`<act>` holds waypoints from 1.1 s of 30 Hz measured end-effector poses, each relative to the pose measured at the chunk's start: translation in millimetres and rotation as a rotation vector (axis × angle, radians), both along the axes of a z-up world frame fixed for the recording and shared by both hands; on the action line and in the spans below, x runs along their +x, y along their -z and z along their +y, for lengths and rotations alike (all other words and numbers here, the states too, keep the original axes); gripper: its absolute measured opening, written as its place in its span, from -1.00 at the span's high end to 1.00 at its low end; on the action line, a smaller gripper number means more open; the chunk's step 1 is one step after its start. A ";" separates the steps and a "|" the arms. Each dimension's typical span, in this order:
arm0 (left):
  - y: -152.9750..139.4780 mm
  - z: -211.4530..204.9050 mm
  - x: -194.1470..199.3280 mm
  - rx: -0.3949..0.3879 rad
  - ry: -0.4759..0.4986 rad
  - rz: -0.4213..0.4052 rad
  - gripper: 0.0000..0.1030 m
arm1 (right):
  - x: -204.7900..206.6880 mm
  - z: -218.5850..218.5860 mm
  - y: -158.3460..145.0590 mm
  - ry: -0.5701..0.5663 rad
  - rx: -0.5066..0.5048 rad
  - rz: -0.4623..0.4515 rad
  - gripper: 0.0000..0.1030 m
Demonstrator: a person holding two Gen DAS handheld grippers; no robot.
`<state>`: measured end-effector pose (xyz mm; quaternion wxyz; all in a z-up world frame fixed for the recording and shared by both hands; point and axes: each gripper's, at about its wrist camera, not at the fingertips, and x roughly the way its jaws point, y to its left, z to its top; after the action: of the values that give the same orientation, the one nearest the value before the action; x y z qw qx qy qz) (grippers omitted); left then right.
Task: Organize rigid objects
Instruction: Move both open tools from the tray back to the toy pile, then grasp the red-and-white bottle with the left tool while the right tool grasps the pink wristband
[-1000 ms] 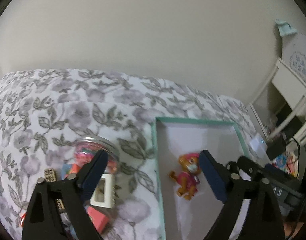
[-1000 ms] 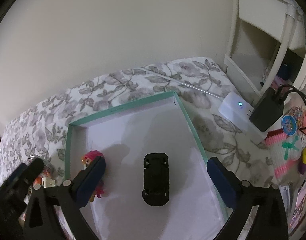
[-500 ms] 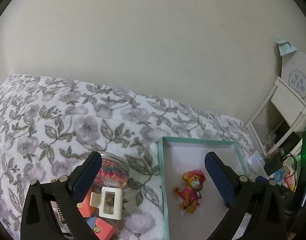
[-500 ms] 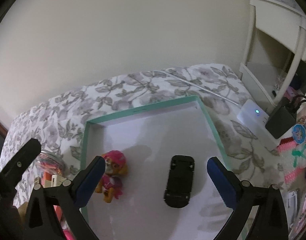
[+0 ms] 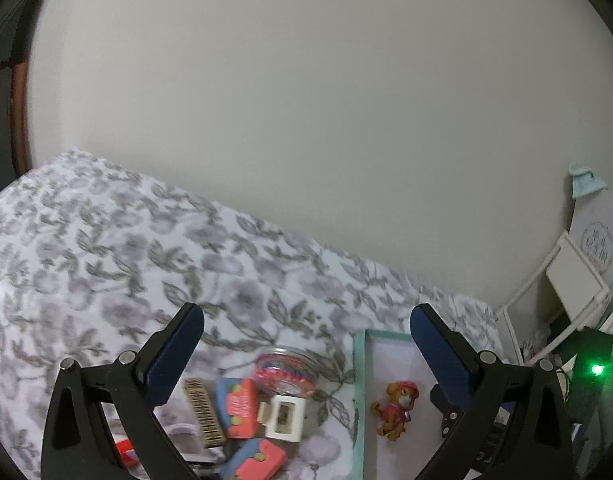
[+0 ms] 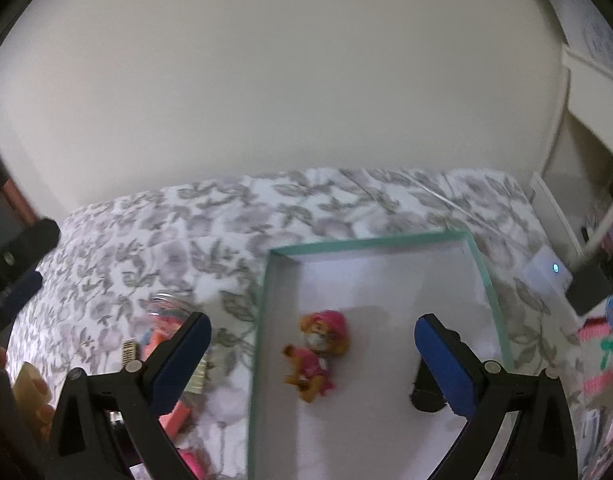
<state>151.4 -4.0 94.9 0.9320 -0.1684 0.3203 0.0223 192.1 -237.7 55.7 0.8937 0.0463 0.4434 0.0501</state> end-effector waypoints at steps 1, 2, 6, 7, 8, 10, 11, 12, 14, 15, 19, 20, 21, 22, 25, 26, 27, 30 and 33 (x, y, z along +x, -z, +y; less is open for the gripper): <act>-5.7 2.7 -3.8 0.007 -0.008 -0.006 -0.99 | -1.1 3.9 -2.9 -0.008 -0.001 -0.006 -1.00; -11.5 5.1 -8.4 0.019 -0.019 -0.010 -0.99 | -2.9 10.1 -7.6 -0.024 0.002 -0.013 -1.00; -26.7 13.5 -22.9 0.078 -0.048 -0.004 -0.99 | -12.0 32.7 -18.7 -0.105 0.028 -0.029 -1.00; -28.0 16.3 -25.9 0.086 -0.052 0.002 -0.99 | -15.0 39.2 -19.7 -0.126 0.026 -0.024 -1.00; -28.3 21.1 -29.6 0.095 -0.057 0.013 -0.99 | -16.5 44.8 -19.8 -0.140 0.024 -0.020 -1.00; -25.7 27.9 -35.2 0.117 -0.064 0.042 -0.99 | -20.8 60.8 -16.6 -0.178 0.020 0.011 -1.00; -21.7 33.5 -39.5 0.131 -0.072 0.066 -0.99 | -21.9 65.1 -14.1 -0.192 0.020 0.025 -1.00; -17.8 38.8 -42.8 0.137 -0.082 0.087 -0.99 | -24.0 73.6 -10.2 -0.214 0.019 0.048 -1.00; -6.3 52.1 -50.8 0.115 -0.097 0.134 -0.99 | -29.7 90.7 -2.4 -0.259 0.003 0.096 -1.00; -1.0 57.6 -54.3 0.089 -0.094 0.151 -0.99 | -32.4 97.2 0.1 -0.279 -0.006 0.109 -1.00; 26.5 79.3 -67.9 0.017 -0.132 0.228 -0.99 | -46.6 123.9 11.5 -0.367 -0.059 0.154 -1.00; 33.9 83.3 -71.3 0.027 -0.151 0.245 -0.99 | -50.6 130.7 15.0 -0.396 -0.066 0.170 -1.00; 40.0 86.0 -73.3 0.037 -0.162 0.258 -0.99 | -53.3 133.6 17.5 -0.412 -0.068 0.180 -1.00; 45.0 87.2 -73.9 0.043 -0.169 0.273 -0.99 | -55.4 136.9 20.3 -0.426 -0.072 0.190 -1.00; 65.9 94.6 -73.9 0.048 -0.181 0.335 -0.99 | -59.7 143.9 33.0 -0.450 -0.117 0.225 -0.99; 73.5 96.4 -73.6 0.044 -0.179 0.361 -0.99 | -60.6 144.4 37.9 -0.452 -0.131 0.239 -0.98; 81.3 97.6 -71.5 0.037 -0.174 0.392 -0.99 | -60.8 144.7 43.3 -0.455 -0.142 0.256 -0.92; 99.0 100.3 -67.9 0.041 -0.175 0.465 -0.99 | -62.0 145.2 56.4 -0.480 -0.154 0.314 -0.85; 111.7 100.6 -65.4 0.066 -0.180 0.527 -0.99 | -67.5 146.4 65.8 -0.541 -0.155 0.363 -0.85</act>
<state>86.1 96.6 -16.9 0.8159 -0.1539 0.5344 0.1584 124.6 -91.3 -10.1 0.7554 -0.1330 0.5939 0.2428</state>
